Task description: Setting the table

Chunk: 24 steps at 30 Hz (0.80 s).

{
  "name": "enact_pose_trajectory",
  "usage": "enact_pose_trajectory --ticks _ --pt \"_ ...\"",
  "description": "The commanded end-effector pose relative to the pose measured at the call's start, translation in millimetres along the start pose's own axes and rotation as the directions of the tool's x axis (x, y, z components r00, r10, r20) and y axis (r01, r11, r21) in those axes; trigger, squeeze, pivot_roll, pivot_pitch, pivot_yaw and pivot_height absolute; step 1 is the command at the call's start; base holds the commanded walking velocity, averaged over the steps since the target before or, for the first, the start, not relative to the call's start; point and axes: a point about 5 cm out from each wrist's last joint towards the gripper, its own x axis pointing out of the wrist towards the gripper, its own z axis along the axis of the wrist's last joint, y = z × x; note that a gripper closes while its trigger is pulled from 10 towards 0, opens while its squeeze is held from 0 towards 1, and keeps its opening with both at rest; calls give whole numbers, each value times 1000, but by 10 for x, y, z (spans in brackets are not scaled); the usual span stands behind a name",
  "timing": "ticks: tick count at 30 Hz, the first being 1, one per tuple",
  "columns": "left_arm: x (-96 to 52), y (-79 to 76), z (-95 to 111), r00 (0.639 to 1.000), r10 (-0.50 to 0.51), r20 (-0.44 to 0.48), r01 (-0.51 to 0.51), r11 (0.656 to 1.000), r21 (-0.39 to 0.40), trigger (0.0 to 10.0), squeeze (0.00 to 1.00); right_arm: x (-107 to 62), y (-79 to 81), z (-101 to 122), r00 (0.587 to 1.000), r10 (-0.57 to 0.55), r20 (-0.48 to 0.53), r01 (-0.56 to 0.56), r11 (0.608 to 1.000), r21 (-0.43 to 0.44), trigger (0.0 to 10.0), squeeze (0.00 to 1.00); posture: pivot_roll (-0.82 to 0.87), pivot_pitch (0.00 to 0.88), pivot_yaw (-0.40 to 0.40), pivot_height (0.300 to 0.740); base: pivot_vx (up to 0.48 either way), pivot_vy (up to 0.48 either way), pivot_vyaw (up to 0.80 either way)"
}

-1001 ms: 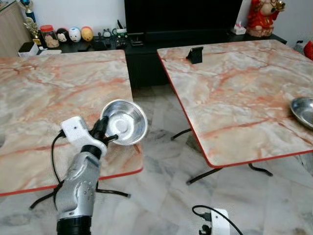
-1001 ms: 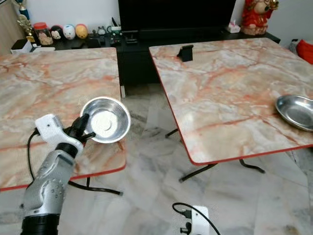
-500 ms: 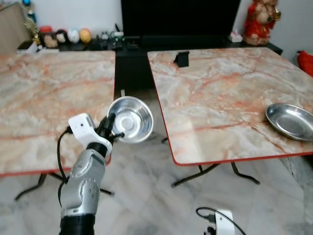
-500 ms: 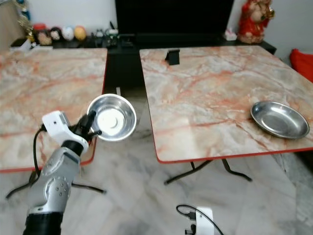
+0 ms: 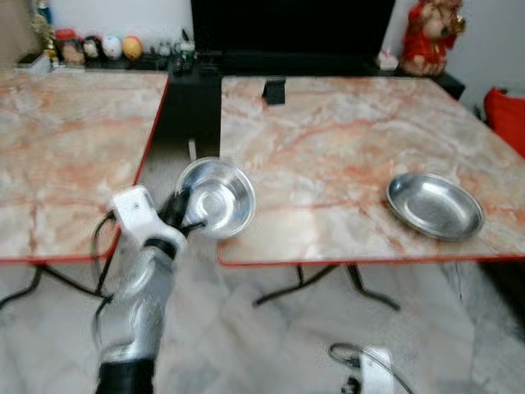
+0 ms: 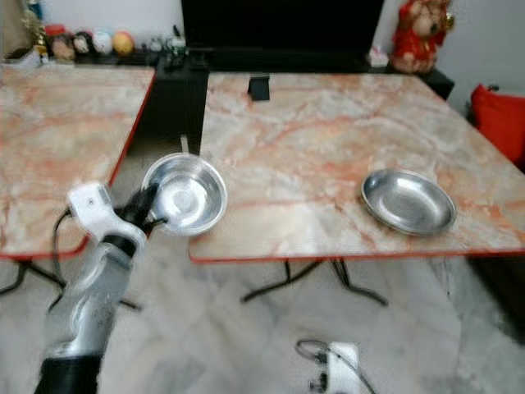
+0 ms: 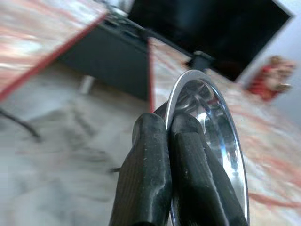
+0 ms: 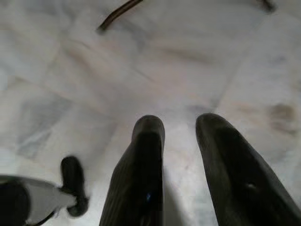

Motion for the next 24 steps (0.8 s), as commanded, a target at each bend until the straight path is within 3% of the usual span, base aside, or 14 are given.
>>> enact_pose_trajectory --ticks 1,24 --pt "23 -128 -1 999 -39 9 40 999 -9 10000 0 -5 -119 -6 1000 -31 1 31 1000 0 10000 0 55 0 -28 740 0 -454 0" --pt "59 -127 -1 999 -36 13 36 999 -1 10000 0 -2 -128 15 1000 -28 8 29 1000 -8 10000 0 46 0 -29 740 0 -454 0"
